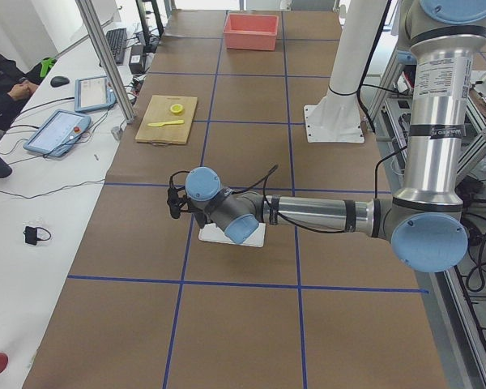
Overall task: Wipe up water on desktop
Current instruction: 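Grasp the grey-and-pink cloth on the white tray with the left gripper and lift it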
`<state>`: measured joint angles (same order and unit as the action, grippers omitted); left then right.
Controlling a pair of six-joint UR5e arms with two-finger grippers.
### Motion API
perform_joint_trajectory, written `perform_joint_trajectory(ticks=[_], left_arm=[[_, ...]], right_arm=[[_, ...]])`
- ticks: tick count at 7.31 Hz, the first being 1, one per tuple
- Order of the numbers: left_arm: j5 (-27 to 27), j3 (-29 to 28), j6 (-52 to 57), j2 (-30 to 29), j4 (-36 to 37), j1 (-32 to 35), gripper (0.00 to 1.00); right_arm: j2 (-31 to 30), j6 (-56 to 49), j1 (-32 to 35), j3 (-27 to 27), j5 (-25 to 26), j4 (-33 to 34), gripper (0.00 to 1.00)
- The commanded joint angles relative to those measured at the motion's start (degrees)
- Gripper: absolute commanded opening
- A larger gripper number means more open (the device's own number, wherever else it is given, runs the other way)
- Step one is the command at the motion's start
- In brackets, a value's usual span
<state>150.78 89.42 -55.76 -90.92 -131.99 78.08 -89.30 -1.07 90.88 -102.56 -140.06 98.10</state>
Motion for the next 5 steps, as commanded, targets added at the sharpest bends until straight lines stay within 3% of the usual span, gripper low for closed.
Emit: perform_joint_trajectory(ticks=[1, 3, 5], left_arm=[[3.4, 0.8, -1.0, -0.8, 3.3, 3.9, 0.0], [3.5, 8.7, -7.2, -10.7, 24.6, 4.8, 0.0], [0.1, 9.2, -21.2, -19.4, 28.0, 0.8, 0.0]], right_arm=[[0.2, 0.0, -0.1, -1.0, -0.2, -0.2, 1.0], [0.3, 0.1, -1.4, -5.6, -1.2, -0.6, 1.0], [3.2, 0.2, -4.9, -7.4, -3.1, -0.8, 1.0]])
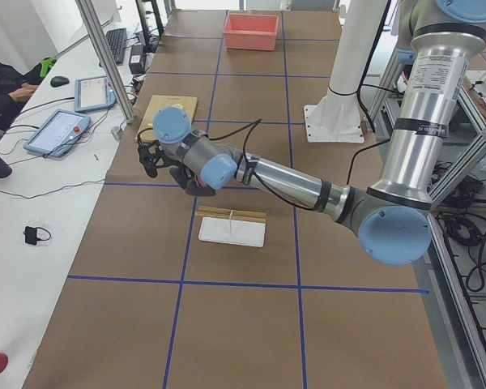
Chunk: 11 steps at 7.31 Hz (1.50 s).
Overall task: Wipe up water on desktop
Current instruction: 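Carry the cloth to the table center with the left gripper while the right arm approaches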
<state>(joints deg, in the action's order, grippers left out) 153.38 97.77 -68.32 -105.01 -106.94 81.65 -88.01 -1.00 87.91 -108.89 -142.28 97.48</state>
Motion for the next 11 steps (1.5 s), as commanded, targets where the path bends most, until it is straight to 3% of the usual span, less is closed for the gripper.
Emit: perform_joint_trajectory(ticks=[1, 2, 5, 6, 9, 11], left_arm=[[-7.4, 0.7, -16.1, -8.9, 2.9, -7.8, 0.0], [-11.1, 0.4, -22.8, -12.1, 2.9, -12.5, 0.0], [-19.7, -0.1, -36.0, -18.4, 2.7, -21.6, 0.0], [-20.9, -0.2, -37.7, -19.0, 2.7, -23.3, 0.0], [-25.2, -5.3, -50.3, -28.4, 2.8, -27.3, 0.0], [-28.6, -8.1, -56.4, -32.6, 2.7, -30.2, 0.0]], right_arm=[[4.5, -0.1, -3.2, -1.2, -0.8, -0.3, 1.0], [8.8, 0.6, -4.7, -1.7, -0.5, -1.7, 1.0], [22.8, 20.6, -17.0, -2.0, 0.0, -2.1, 1.0], [23.4, 21.0, -19.9, -1.7, 1.3, -6.8, 1.0], [21.7, 35.1, -36.6, -1.9, 23.4, -30.1, 0.99], [22.5, 39.1, -48.8, -3.1, 37.1, -33.6, 0.99]])
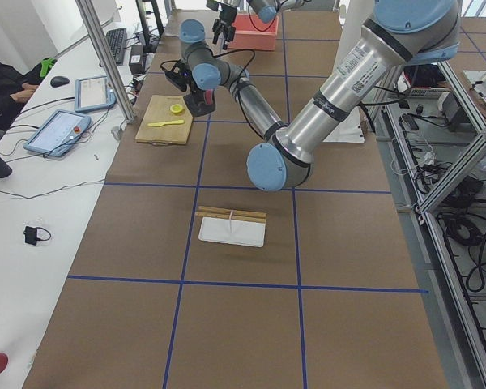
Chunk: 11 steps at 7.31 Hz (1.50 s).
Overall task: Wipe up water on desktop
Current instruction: 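Carry the cloth to the table center with the left gripper while the right arm approaches, then close the right gripper on the cloth held by the left gripper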
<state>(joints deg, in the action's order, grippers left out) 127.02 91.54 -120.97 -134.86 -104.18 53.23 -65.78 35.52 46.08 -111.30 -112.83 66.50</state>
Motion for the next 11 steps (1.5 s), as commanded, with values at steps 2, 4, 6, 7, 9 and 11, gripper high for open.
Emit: perform_joint_trajectory(ticks=[2, 4, 6, 7, 9, 11], left_arm=[[-5.8, -5.4, -9.7, -6.7, -0.1, -5.4, 0.0], [-5.8, -5.6, -15.1, -8.8, -0.1, -7.0, 0.0], [-5.8, -5.0, -15.8, -8.8, 0.3, -8.1, 0.0], [-5.7, -4.8, -15.8, -8.8, 0.4, -8.5, 0.0], [-5.3, -4.4, -15.4, -8.5, 1.3, -8.7, 0.0], [-4.2, 0.3, -14.8, -6.0, 3.9, -8.7, 0.0]], right_arm=[[2.1, 2.2, -12.8, -0.8, 14.2, -5.8, 0.99], [2.2, 2.0, -17.0, -0.6, 20.1, -6.7, 0.99], [2.2, 2.0, -17.4, -0.1, 20.7, -6.7, 0.98], [2.1, 1.7, -17.4, 0.1, 21.2, -6.7, 0.97], [2.0, 1.7, -17.3, 0.0, 21.2, -6.6, 0.96], [2.0, 1.7, -17.1, 0.1, 21.8, -6.6, 0.95]])
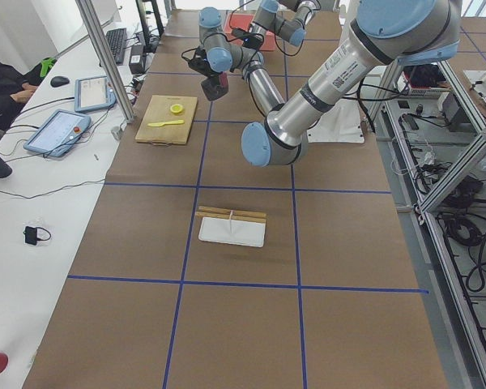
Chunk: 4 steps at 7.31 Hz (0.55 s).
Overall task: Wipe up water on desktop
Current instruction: 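Close the right gripper on the cloth held by the left gripper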
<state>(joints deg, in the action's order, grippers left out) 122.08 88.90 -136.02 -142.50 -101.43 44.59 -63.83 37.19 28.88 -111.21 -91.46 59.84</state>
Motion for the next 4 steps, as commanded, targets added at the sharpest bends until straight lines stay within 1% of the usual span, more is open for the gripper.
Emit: perform_joint_trajectory(ticks=[1, 4], left_arm=[[2.3, 5.0, 0.2, 2.2, 1.7, 0.0, 0.0], [2.0, 5.8, 0.2, 1.7, 2.4, -2.0, 0.0]], right_arm=[[-0.1, 0.0, 0.1, 0.3, 1.1, 0.0, 0.95], [-0.1, 0.0, 0.0, 0.4, 1.3, 0.0, 0.94]])
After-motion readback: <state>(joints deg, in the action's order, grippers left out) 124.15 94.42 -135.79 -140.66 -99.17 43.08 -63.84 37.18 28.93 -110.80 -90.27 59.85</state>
